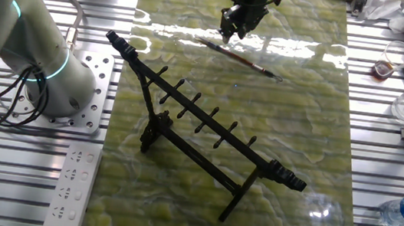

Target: Place the brush on the pen rack

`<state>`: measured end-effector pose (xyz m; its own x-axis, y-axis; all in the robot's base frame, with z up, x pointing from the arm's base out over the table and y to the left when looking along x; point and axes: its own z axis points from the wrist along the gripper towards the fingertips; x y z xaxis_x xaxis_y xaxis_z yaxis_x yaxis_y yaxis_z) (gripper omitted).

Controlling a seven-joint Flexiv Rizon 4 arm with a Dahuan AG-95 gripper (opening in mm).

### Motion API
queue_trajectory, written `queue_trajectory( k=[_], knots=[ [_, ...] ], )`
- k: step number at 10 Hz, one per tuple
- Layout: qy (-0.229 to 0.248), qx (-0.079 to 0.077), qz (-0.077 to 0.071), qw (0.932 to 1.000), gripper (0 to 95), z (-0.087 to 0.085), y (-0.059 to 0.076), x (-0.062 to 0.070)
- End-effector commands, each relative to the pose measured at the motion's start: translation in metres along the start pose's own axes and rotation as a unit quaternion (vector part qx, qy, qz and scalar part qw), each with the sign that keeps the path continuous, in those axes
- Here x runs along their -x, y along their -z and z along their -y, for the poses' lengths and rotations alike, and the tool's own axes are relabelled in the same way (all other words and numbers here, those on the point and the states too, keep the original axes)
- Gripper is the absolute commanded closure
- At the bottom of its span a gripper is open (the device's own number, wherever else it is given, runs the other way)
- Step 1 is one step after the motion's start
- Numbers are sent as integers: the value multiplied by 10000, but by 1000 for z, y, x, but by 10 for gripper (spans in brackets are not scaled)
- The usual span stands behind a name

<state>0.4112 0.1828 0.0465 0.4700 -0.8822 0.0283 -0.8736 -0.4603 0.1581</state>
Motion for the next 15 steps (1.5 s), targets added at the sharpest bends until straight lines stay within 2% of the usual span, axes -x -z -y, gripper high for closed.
queue_trajectory(
  k=[1, 6, 10, 13, 15],
  knots=[
    [182, -496, -77, 9986, 570, -5, 0, 0],
    [204, -552, -78, 9982, 570, -5, -1, 0],
    [286, -615, 25, 9977, 570, -2, -8, -4],
    [358, -651, 4, 9972, 570, -2, -9, -4],
    [472, -688, -61, 9965, 570, -2, -10, -5]
  ],
)
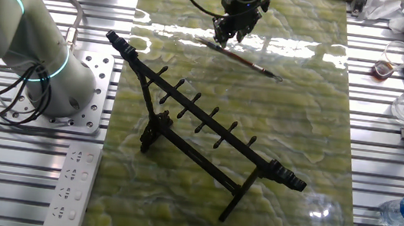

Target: Place the brush on the pen rack

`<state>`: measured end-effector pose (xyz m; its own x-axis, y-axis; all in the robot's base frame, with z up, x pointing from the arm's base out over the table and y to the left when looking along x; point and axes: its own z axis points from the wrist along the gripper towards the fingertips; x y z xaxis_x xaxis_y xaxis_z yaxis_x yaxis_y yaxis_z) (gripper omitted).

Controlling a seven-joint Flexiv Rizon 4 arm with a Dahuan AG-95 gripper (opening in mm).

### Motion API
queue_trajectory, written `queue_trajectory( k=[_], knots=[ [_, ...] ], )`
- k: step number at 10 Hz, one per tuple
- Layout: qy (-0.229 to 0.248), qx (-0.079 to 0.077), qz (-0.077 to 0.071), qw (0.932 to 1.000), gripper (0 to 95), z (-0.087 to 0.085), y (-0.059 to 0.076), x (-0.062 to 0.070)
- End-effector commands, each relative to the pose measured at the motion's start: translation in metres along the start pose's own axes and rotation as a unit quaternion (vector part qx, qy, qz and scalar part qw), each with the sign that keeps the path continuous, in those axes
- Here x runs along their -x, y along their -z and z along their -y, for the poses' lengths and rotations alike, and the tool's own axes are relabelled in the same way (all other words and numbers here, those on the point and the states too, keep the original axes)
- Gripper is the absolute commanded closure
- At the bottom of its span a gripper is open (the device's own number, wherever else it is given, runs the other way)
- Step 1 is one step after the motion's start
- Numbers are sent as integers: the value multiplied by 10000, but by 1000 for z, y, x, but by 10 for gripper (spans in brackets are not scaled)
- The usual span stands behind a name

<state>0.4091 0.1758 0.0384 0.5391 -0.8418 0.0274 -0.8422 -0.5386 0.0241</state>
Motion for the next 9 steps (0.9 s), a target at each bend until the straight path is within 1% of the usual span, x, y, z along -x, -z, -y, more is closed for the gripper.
queue_trajectory(
  k=[1, 3, 5, 9],
  knots=[
    [156, -38, -63, 9999, 570, 2, -2, 0],
    [216, -73, -76, 9997, 570, 2, -5, -1],
    [373, -168, -152, 9990, 570, 2, -9, -2],
    [552, -241, -211, 9980, 570, -1, -15, -1]
  ],
)
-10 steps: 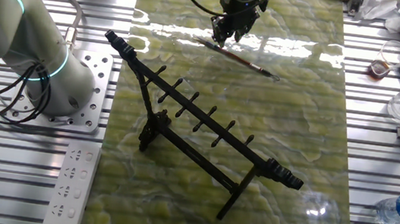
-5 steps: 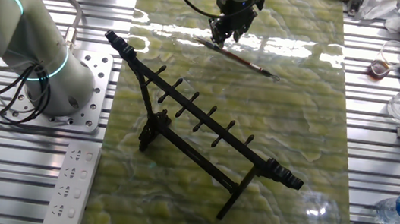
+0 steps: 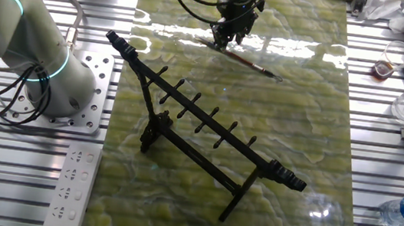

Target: Place the brush on the pen rack

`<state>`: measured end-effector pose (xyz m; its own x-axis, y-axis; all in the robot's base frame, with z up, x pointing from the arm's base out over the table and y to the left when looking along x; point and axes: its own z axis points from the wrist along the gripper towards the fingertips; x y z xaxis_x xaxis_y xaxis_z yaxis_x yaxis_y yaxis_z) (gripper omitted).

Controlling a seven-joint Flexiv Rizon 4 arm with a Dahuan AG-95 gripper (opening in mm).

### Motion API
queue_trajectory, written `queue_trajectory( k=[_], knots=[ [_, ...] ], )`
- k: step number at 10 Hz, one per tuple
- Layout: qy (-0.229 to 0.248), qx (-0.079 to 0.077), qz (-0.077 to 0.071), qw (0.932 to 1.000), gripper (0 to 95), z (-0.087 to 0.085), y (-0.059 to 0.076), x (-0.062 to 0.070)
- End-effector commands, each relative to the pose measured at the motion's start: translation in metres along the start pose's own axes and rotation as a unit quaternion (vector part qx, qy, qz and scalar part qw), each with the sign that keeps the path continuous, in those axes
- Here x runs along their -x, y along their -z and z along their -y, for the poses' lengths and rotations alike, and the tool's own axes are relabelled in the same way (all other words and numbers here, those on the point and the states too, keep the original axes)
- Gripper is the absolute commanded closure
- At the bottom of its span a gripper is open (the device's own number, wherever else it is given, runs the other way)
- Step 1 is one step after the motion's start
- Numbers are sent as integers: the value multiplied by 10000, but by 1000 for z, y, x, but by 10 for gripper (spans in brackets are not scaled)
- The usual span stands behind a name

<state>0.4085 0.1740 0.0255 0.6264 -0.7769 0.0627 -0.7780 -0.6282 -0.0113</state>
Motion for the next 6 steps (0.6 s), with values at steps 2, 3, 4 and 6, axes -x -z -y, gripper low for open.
queue_trajectory(
  k=[2, 3, 4, 6],
  knots=[
    [73, -53, -60, 9999, 570, -4, -8, 3],
    [85, -55, -60, 9999, 570, -5, -9, 3],
    [86, -63, -63, 9999, 570, -6, -10, 4],
    [84, -89, -93, 9999, 570, -7, -12, 5]
  ],
)
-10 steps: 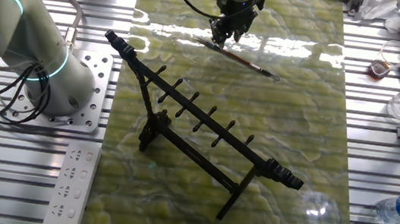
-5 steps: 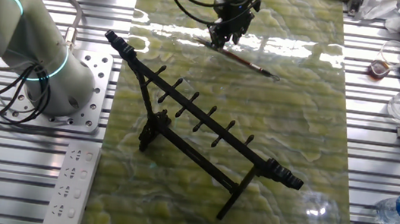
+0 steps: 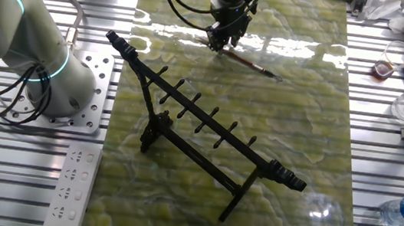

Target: Place the brush on the pen rack

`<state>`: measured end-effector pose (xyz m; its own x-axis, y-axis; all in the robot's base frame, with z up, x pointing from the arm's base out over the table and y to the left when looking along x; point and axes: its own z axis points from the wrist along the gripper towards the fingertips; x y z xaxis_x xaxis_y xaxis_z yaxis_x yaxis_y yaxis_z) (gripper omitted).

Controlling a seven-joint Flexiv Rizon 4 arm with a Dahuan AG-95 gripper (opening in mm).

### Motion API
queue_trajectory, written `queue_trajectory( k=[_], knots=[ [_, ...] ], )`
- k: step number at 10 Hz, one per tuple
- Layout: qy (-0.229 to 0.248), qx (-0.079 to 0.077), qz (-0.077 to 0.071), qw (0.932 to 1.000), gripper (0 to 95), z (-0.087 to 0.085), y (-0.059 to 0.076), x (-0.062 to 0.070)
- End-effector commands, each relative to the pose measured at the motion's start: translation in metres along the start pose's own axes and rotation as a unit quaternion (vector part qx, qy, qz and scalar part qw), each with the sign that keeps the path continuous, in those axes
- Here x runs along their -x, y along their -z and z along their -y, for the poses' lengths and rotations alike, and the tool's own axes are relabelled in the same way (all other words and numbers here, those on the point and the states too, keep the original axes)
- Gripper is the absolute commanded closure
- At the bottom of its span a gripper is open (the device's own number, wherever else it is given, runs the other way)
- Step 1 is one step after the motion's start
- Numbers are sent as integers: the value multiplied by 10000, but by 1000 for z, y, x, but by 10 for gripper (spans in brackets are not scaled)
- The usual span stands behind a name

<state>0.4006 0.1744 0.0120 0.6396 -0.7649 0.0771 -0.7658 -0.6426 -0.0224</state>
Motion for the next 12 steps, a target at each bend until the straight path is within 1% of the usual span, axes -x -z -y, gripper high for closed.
queue_trajectory(
  k=[1, 4, 7, 8, 10, 11, 12],
  knots=[
    [-8, -37, -25, 10000, 760, -2, -1, 0],
    [-51, -104, -68, 9999, 760, -4, -4, 2],
    [-54, -136, -69, 9999, 760, -4, -7, 1],
    [-76, -133, -78, 9999, 760, -4, -6, 2],
    [-99, -176, -113, 9997, 760, -5, -6, 2],
    [-119, -211, -144, 9996, 950, -5, -6, 2],
    [-169, -247, -161, 9994, 950, -5, -7, 2]
  ],
)
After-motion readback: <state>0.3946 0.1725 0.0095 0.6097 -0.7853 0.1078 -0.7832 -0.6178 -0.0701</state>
